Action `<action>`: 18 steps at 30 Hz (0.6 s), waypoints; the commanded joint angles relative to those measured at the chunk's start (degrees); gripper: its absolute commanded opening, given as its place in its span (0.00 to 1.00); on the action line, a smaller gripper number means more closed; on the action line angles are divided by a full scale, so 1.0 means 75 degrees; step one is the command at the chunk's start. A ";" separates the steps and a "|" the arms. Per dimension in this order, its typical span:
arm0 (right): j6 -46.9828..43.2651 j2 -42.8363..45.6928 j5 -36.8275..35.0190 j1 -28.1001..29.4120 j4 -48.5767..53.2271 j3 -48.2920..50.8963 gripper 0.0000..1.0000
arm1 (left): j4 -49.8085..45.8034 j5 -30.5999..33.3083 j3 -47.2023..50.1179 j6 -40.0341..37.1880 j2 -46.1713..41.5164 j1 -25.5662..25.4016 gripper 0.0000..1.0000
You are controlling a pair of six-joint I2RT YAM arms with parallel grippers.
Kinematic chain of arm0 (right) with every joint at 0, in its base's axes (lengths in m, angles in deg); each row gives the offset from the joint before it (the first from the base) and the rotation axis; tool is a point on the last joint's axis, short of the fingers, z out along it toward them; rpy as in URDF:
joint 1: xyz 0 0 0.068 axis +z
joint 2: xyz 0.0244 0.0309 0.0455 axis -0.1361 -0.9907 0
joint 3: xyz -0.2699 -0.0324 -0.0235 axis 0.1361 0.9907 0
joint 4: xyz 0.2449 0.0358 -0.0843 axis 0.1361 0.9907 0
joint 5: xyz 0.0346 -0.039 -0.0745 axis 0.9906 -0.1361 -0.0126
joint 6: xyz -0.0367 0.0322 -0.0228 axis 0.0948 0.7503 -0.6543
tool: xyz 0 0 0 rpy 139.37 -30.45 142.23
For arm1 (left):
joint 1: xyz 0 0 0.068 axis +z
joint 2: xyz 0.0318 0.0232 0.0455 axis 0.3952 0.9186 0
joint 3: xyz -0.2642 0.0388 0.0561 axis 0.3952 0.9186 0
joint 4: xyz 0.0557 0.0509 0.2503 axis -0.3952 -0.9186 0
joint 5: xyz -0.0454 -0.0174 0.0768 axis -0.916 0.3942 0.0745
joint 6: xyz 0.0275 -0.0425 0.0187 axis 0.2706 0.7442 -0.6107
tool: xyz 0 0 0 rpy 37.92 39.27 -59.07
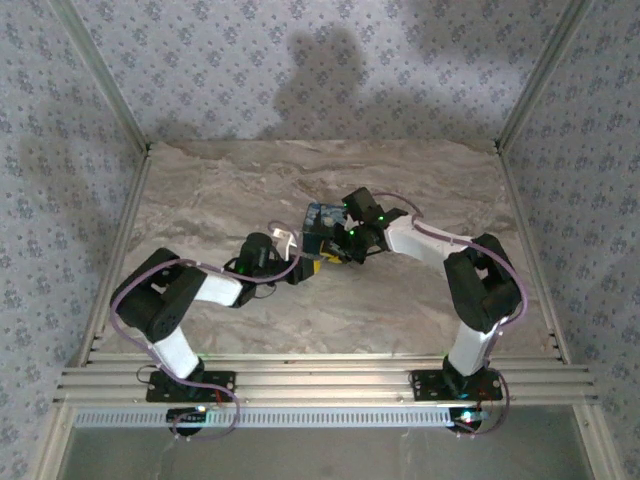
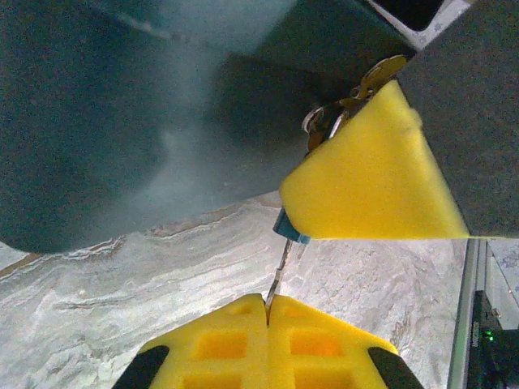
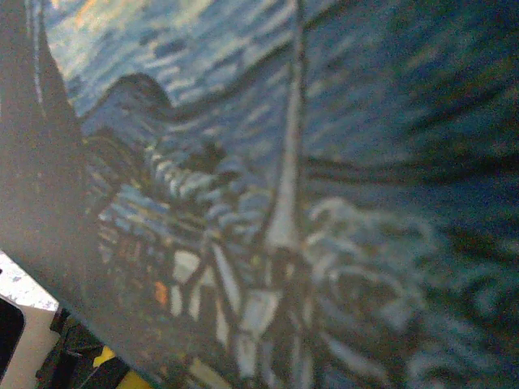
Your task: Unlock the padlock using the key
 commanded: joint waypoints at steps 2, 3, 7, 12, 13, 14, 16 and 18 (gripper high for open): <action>0.0264 0.0053 0.0618 0.0163 0.0386 0.0092 0.00 | 0.2181 0.0493 -0.0029 -0.0130 -0.0212 -0.0113 0.00; 0.0254 0.0057 0.0603 0.0175 0.0438 0.0075 0.00 | 0.2213 0.0589 0.0014 -0.0188 -0.0271 -0.0126 0.00; 0.0360 -0.0001 0.0683 0.0198 0.0342 0.0236 0.00 | 0.2190 0.0962 0.0034 -0.0550 -0.0382 -0.0334 0.00; 0.0611 -0.0093 0.0960 0.0244 -0.0031 0.0360 0.00 | 0.2764 0.1071 -0.0004 -0.0583 0.0139 -0.0415 0.00; 0.0641 -0.0088 0.0981 0.0242 -0.0048 0.0358 0.00 | 0.2835 0.1078 -0.0005 -0.0582 0.0222 -0.0413 0.00; 0.0660 -0.0076 0.1004 0.0245 -0.0044 0.0350 0.00 | 0.2890 0.1107 -0.0012 -0.0620 0.0284 -0.0421 0.00; 0.0645 -0.0055 0.1045 0.0234 -0.0020 0.0328 0.00 | 0.2949 0.1151 -0.0006 -0.0719 0.0345 -0.0421 0.00; 0.0583 -0.0052 0.1051 0.0228 0.0070 0.0315 0.00 | 0.2976 0.1175 0.0001 -0.0792 0.0331 -0.0427 0.00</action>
